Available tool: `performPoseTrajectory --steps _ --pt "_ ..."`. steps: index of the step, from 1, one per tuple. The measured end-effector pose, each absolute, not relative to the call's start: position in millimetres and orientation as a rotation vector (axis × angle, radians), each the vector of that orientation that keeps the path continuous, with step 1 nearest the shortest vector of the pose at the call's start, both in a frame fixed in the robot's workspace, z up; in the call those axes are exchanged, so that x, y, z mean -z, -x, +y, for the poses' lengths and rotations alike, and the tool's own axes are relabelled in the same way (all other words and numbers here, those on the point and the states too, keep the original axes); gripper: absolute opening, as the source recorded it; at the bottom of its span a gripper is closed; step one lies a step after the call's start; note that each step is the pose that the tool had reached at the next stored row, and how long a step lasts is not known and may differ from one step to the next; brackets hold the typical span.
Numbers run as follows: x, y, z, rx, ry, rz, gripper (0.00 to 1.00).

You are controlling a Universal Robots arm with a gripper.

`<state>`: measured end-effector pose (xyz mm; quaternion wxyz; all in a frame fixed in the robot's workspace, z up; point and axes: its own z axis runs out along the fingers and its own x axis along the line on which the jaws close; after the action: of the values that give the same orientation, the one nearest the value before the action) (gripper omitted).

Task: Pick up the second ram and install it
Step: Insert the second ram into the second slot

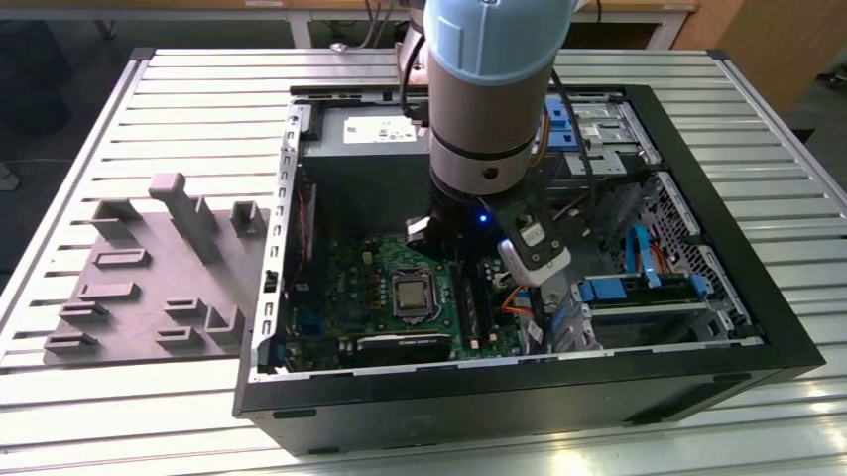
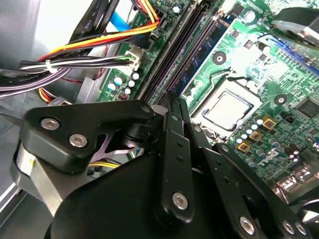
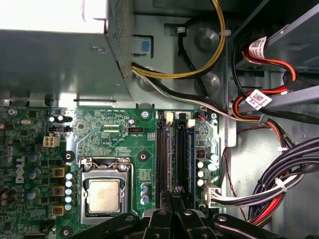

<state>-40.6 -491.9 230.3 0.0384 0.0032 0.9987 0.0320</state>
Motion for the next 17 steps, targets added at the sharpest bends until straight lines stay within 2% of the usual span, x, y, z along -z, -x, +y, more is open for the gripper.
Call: performPoseTrajectory --steps 17 --pt "-225.7 40.2 -490.8 -0.098 -0.01 3.063 0.12"
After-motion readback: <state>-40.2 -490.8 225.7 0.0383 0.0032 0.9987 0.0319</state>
